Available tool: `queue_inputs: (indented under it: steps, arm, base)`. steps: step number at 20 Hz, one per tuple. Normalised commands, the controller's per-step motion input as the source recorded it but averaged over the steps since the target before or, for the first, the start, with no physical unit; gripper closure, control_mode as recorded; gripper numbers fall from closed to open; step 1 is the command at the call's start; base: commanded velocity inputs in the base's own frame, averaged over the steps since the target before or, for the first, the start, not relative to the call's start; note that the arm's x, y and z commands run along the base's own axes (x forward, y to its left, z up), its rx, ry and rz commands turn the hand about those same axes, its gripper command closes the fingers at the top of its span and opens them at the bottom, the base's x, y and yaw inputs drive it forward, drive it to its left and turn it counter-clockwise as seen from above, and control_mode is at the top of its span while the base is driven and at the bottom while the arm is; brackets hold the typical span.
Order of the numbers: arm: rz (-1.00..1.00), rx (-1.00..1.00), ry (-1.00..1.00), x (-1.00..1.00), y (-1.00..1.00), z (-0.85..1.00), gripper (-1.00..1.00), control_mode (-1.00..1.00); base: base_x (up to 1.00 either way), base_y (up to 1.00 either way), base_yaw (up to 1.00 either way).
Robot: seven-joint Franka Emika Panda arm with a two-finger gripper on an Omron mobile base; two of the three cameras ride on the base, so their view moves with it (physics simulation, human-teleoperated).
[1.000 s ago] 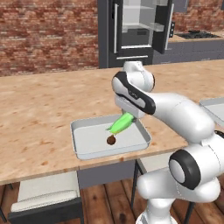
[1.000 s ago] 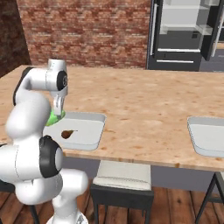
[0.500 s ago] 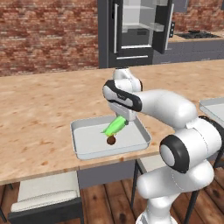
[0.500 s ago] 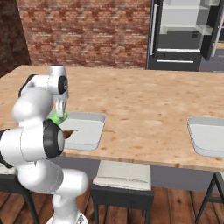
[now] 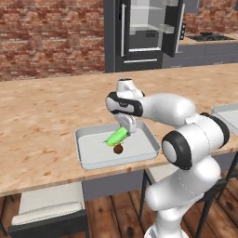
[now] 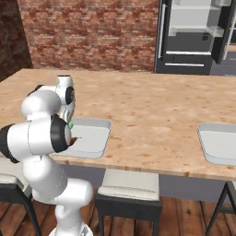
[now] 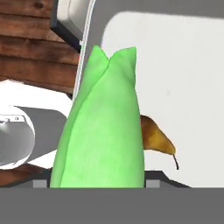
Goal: Place the cold items (corn and pear) from the fridge in one tupperware on the dining counter. Place the warm items (kebab skewer and hot dog) in the stove area in another tupperware.
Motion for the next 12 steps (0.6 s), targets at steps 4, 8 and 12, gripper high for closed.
queue_inputs:
  steps: [4,8,12]
  arm:
    - [-0.02,0.00,0.00,0.42,0.09,-0.37,1.00,-1.00]
    - [0.00,0.00,0.00,0.49,0.05,-0.36,1.00,-1.00]
    - [0.00,0.00,0.00,0.53,0.00,-0.27,1.00,-1.00]
  base:
    - [0.00,0.00,0.00]
    - [0.00,0.00,0.00]
    - [0.00,0.00,0.00]
